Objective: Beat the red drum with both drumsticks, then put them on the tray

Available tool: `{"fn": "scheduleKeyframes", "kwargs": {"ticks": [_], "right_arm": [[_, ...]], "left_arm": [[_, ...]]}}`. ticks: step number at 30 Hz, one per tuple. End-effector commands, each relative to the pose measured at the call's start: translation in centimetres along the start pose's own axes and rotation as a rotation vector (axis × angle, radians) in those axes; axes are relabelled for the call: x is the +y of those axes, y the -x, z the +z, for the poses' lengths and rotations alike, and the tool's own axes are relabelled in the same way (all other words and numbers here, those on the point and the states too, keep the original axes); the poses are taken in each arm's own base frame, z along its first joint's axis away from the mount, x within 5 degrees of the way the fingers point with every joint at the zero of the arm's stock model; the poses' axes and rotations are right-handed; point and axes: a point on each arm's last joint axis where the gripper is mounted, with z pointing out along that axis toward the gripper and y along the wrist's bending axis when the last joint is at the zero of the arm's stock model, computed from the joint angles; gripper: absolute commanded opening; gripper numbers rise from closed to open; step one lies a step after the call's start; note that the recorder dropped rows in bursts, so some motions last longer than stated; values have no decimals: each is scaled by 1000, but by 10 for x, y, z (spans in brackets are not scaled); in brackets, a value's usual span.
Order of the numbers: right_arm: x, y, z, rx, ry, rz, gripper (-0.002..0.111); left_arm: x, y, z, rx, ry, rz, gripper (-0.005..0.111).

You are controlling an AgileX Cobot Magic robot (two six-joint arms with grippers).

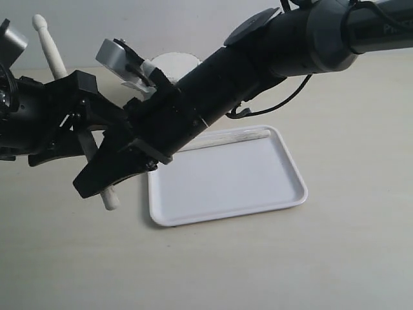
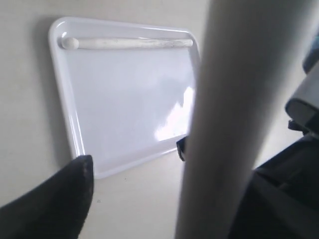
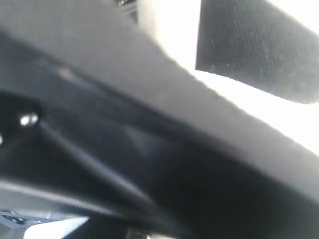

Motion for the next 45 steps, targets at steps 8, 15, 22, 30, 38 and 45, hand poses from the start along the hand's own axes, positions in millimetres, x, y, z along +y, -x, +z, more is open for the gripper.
{"fn": "scheduleKeyframes", "kwargs": {"ticks": [8, 15, 22, 30, 38, 45], "right_arm": [[-40, -1, -52, -92, -216, 267, 0], [-73, -47, -103, 406, -578, 112, 0], [-81, -63, -127, 731, -775, -3, 0], [-79, -62, -120, 866, -809, -123, 0], [-68, -53, -96, 1114, -886, -348, 0], [-69, -46, -94, 1159, -956, -451, 0]], "left_arm": [[-5, 2, -29, -79, -10, 57, 70], [6, 3, -58, -118, 74, 161, 70], [6, 3, -59, -128, 77, 168, 70], [6, 3, -59, -129, 84, 179, 70], [9, 3, -59, -117, 110, 212, 70], [9, 2, -59, -105, 114, 219, 70]]}}
